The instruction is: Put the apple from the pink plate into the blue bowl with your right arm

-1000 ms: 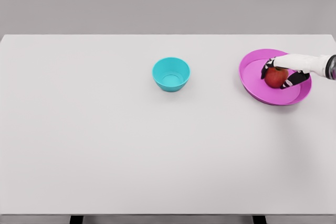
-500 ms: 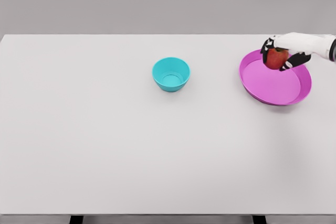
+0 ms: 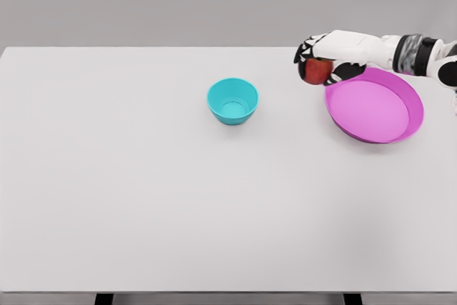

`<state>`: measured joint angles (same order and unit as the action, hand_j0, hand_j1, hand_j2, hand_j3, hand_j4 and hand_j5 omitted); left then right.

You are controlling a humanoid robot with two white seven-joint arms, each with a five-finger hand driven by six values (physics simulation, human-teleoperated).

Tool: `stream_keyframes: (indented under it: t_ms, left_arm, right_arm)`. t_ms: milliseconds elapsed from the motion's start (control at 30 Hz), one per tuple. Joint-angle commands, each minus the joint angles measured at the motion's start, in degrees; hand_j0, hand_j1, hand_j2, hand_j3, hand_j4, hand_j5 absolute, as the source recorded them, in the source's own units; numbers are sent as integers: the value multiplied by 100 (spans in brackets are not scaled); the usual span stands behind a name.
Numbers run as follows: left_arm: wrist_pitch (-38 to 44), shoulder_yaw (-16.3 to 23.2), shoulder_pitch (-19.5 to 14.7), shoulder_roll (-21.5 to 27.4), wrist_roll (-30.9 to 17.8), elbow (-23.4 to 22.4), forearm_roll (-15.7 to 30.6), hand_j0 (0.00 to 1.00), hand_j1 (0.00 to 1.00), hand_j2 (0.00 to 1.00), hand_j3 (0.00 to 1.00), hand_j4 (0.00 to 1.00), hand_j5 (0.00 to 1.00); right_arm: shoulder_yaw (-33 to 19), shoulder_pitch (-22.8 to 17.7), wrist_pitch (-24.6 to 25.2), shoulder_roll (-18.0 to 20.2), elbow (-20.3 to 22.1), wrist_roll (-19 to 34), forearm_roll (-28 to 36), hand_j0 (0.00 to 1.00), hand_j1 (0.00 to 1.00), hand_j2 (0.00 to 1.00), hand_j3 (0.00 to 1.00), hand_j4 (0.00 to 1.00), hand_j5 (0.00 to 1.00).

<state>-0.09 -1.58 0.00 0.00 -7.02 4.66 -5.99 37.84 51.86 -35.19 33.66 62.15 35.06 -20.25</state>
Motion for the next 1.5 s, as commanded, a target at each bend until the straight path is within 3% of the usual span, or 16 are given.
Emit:
stream_keyframes:
  t_ms: [0, 200, 333, 500, 700, 1267, 1300, 1333, 1367, 1467]
  left_arm:
    - [0, 0, 0, 0, -1, 0, 1, 100, 100, 100, 100, 100, 100]
    - [0, 0, 0, 0, -1, 0, 1, 100, 100, 100, 100, 100, 100]
    - [0, 0, 0, 0, -1, 0, 1, 100, 100, 100, 100, 100, 100]
    - [0, 0, 0, 0, -1, 0, 1, 100, 100, 100, 100, 100, 100]
    - [0, 0, 0, 0, -1, 0, 1, 100, 100, 100, 100, 100, 100]
    - [-9, 0, 0, 0, -1, 0, 1, 100, 100, 100, 100, 100, 100]
    - [0, 0, 0, 0, -1, 0, 1, 100, 100, 100, 100, 100, 100]
    - [0, 0, 0, 0, -1, 0, 1, 100, 100, 100, 100, 100, 100]
    - [0, 0, 0, 0, -1, 0, 1, 100, 100, 100, 100, 100, 100]
    - [0, 0, 0, 0, -1, 0, 1, 100, 100, 100, 100, 100, 100]
  right_arm:
    - [4, 9, 19, -228, 52, -6, 30, 43, 43, 43, 43, 43, 43]
    - [21, 9, 19, -624, 491, -6, 21, 43, 43, 43, 43, 43, 43]
    - [21, 9, 19, -993, 491, -6, -49, 43, 43, 43, 43, 43, 43]
    - [136, 9, 19, -1239, 386, -6, -251, 43, 43, 43, 43, 43, 43]
    - [399, 105, 19, -1512, -212, -6, -409, 44, 44, 44, 44, 44, 44]
    - [601, 290, 19, -1731, -581, -6, -638, 45, 45, 45, 45, 45, 45]
    - [601, 290, 19, -1740, -590, -6, -646, 50, 50, 50, 50, 50, 50]
    - [593, 281, 19, -1740, -590, -6, -638, 95, 95, 95, 95, 95, 95]
    - [593, 281, 19, -1740, -564, -6, -646, 100, 100, 100, 100, 100, 100]
    - [601, 281, 19, -1740, -564, -6, -646, 100, 100, 100, 100, 100, 100]
